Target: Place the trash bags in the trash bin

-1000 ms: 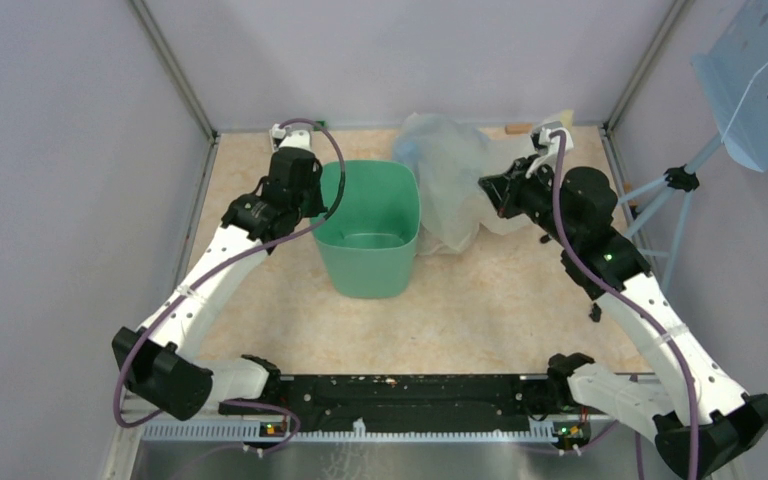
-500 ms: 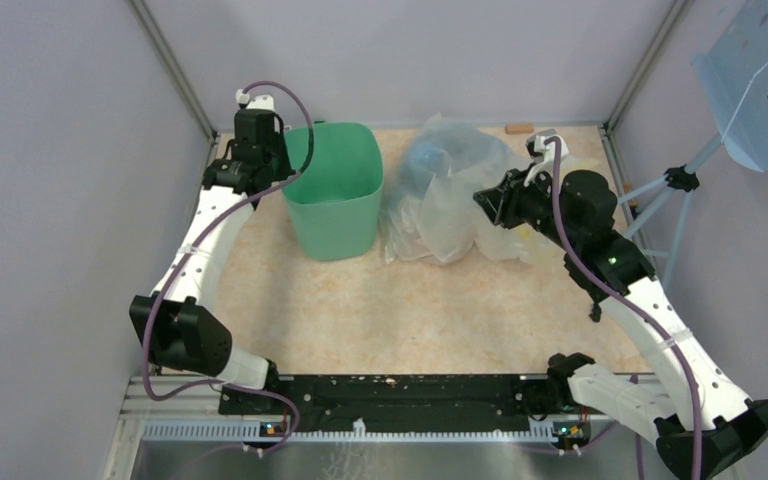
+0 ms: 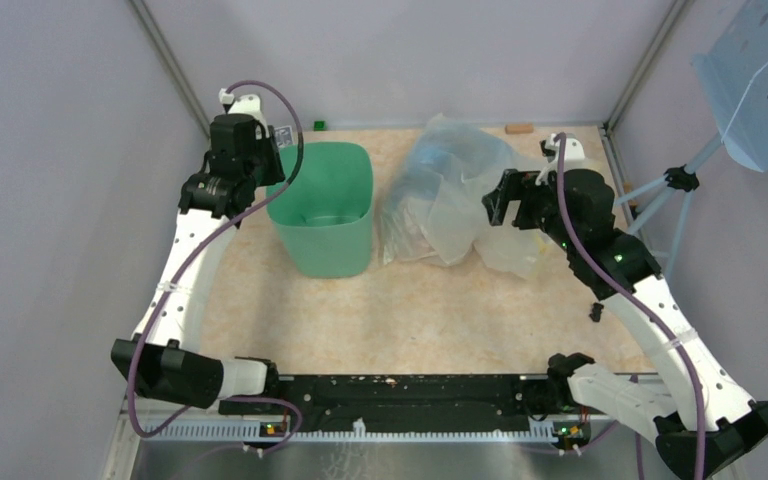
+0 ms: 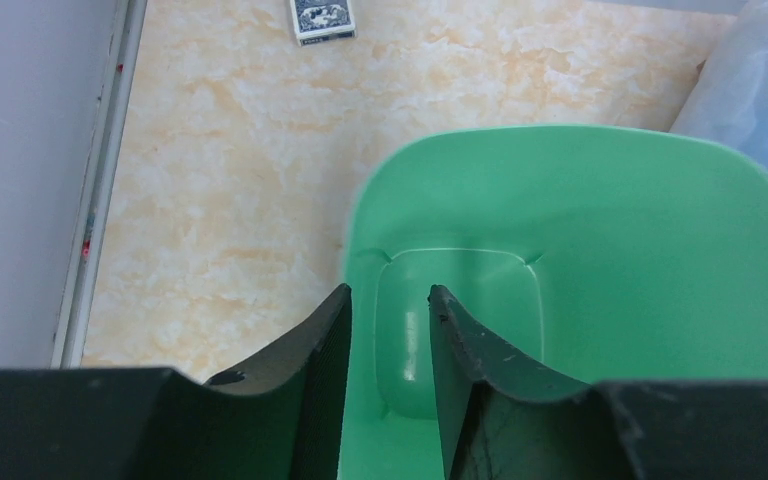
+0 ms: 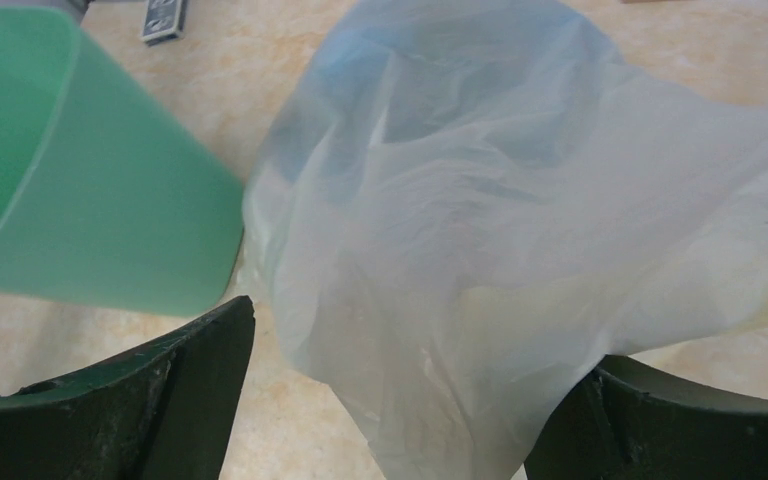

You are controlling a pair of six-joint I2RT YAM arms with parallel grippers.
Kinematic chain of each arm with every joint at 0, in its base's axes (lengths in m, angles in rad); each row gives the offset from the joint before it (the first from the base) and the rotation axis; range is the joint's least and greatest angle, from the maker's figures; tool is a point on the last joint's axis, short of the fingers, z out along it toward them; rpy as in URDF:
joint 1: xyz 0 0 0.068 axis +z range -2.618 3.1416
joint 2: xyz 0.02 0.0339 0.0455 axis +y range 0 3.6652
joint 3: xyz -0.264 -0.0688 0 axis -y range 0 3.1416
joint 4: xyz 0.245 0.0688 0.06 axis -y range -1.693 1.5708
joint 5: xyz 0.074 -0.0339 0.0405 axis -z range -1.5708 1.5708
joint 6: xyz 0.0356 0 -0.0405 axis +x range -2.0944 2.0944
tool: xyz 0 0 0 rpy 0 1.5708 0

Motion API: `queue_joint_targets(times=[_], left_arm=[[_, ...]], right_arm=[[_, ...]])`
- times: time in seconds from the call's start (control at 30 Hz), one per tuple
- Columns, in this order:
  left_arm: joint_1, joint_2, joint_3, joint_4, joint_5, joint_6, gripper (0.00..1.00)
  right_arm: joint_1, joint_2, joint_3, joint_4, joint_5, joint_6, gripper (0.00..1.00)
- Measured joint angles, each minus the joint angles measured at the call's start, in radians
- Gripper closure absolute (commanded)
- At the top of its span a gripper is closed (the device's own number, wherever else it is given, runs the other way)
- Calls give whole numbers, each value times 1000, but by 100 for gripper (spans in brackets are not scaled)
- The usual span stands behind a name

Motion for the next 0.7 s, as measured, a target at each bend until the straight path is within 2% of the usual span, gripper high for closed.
queue_joint_targets(times=[0.1,0.17,0.37,0.47,0.6,0.7], left_arm=[[0,-11,0,0,4,2,32],[0,-12,0,-2,12,5,25],[0,-43,19,-49,91,-5,23],[0,-93,29,-46,221,-38,23],[0,-165,15,-9,399,-93,23],[-2,-190,-1,2,460,-111,22]], right_arm=[[0,0,69,-93,109,9,10],[0,1,117,-141,173,12,10],[1,-11,207,-229,301,16,12],[1,-2,257,-275,252,0,23],[10,71,381,-335,97,-11,28],[51,108,410,-339,24,-20,45]])
